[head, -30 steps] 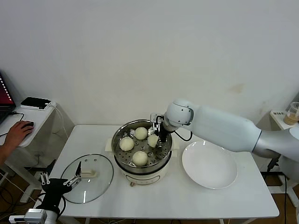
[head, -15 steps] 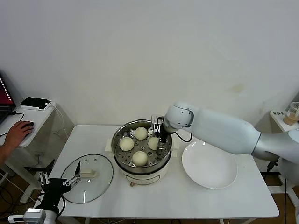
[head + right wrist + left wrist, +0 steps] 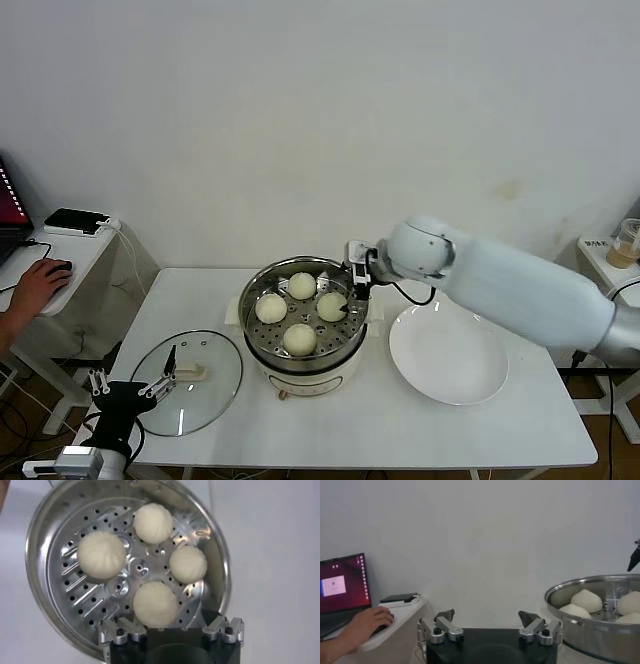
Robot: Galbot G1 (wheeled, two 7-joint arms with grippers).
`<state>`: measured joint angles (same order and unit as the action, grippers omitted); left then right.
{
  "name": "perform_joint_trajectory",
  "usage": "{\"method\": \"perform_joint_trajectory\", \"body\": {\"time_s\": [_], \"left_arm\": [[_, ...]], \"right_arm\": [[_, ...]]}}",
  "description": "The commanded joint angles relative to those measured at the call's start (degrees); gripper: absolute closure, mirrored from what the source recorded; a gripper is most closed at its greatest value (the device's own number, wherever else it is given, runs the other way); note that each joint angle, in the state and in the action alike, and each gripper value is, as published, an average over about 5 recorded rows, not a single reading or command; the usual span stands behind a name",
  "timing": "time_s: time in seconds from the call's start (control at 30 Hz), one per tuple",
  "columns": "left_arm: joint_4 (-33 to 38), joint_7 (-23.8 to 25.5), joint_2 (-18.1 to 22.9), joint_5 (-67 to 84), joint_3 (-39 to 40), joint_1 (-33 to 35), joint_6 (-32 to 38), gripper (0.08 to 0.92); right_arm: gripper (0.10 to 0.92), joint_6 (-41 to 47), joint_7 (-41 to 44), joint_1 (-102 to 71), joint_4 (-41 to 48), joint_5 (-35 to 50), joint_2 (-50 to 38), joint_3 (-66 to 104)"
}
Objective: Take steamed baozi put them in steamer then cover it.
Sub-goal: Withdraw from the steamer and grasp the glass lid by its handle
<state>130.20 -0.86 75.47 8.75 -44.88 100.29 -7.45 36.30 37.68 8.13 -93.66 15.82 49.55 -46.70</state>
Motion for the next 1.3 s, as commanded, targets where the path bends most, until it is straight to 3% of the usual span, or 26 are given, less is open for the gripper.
{"method": "perform_joint_trajectory", "body": {"time_s": [0.03, 0.2, 0.33, 0.63, 0.9, 1.3], "left_arm": [[-0.4, 0.0, 0.1, 0.0, 0.4, 0.0, 0.3, 0.177], [-1.3, -0.2, 0.4, -0.1, 1.0, -0.2, 1.2, 0.177], [-2.7, -0.4, 0.3, -1.3, 2.1, -0.5, 1.9, 0.177], [-7.2, -1.5, 0.2, -9.9, 4.6, -1.4, 4.0, 0.177], [-12.5, -2.9, -0.3, -36.6, 4.0, -2.1, 7.3, 0.177], [-20.1, -5.6, -2.9, -77.3, -1.1, 3.5, 15.8, 0.177]], "right_arm": [[0.203, -11.1, -20.7, -29.4, -9.6, -4.5, -6.0, 26.4], [0.203, -22.4, -28.3, -50.4, -11.6, -12.7, -2.8, 45.8], [0.203, -32.0, -28.5, -65.4, -12.2, -17.1, 1.2, 60.0], [0.203, -47.0, -25.9, -82.1, -11.8, -14.5, 16.3, 83.2], [0.203, -46.7, -25.3, -91.2, -14.1, -12.5, 26.7, 92.6], [0.203, -45.6, -27.4, -94.1, -14.2, -12.5, 29.0, 95.3]]}}
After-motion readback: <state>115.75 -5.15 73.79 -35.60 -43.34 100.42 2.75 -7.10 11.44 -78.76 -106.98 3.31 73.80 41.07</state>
